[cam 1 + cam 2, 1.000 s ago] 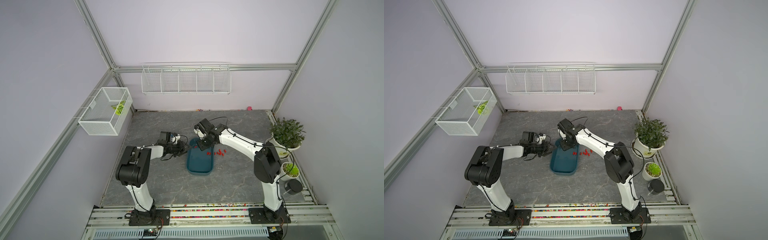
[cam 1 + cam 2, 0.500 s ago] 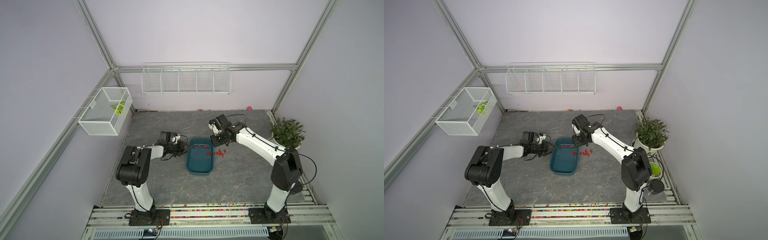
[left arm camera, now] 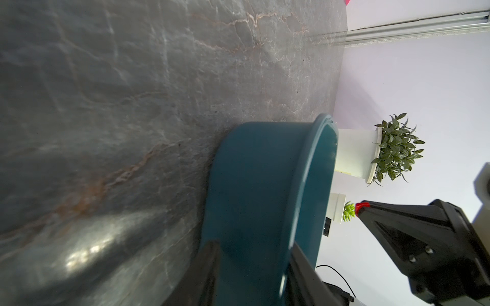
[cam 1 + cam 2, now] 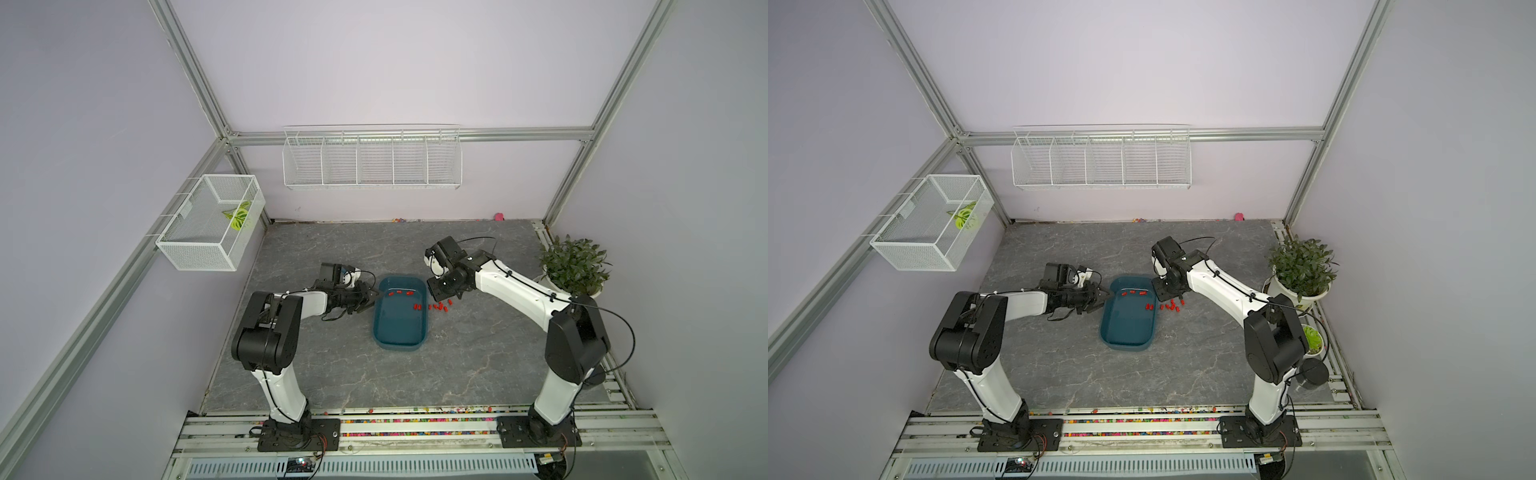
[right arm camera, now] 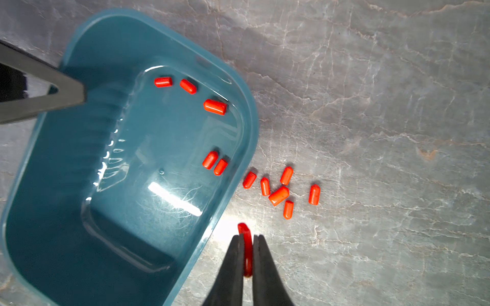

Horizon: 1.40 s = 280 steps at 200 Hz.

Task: Take the screw protection sleeves out of the storage box
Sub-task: Place the screw protection sleeve at the center of the board.

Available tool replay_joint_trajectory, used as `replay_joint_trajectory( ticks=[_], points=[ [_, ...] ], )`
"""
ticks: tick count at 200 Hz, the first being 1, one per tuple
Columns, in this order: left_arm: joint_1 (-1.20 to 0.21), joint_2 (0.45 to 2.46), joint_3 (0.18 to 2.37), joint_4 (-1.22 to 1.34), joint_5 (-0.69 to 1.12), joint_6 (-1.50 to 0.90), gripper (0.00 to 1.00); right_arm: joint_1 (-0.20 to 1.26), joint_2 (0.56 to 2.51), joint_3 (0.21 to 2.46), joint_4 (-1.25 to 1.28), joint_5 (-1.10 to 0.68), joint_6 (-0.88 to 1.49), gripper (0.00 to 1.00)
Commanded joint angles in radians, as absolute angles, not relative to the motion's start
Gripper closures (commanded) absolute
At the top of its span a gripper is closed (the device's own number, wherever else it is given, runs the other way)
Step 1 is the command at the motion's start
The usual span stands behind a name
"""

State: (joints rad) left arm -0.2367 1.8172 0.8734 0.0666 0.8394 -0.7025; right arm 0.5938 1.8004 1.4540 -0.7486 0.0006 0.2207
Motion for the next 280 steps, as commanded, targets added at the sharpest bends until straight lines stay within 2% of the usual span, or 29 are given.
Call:
replay_joint_trajectory(
  ticks=[1,162,280],
  points=[
    [-0.240,1.838,0.891,0.055,0.848,-0.690,0.56,0.581,1.823,1.438,-0.713,0.013,0.233,0.88],
    [-0.241,1.834,0.886,0.070,0.863,-0.692,0.56,0.542,2.014,1.460,-0.663,-0.018,0.240,0.87],
    [-0.241,1.834,0.885,0.068,0.862,-0.691,0.56,0.534,2.053,1.487,-0.675,-0.021,0.239,0.79]
  ],
)
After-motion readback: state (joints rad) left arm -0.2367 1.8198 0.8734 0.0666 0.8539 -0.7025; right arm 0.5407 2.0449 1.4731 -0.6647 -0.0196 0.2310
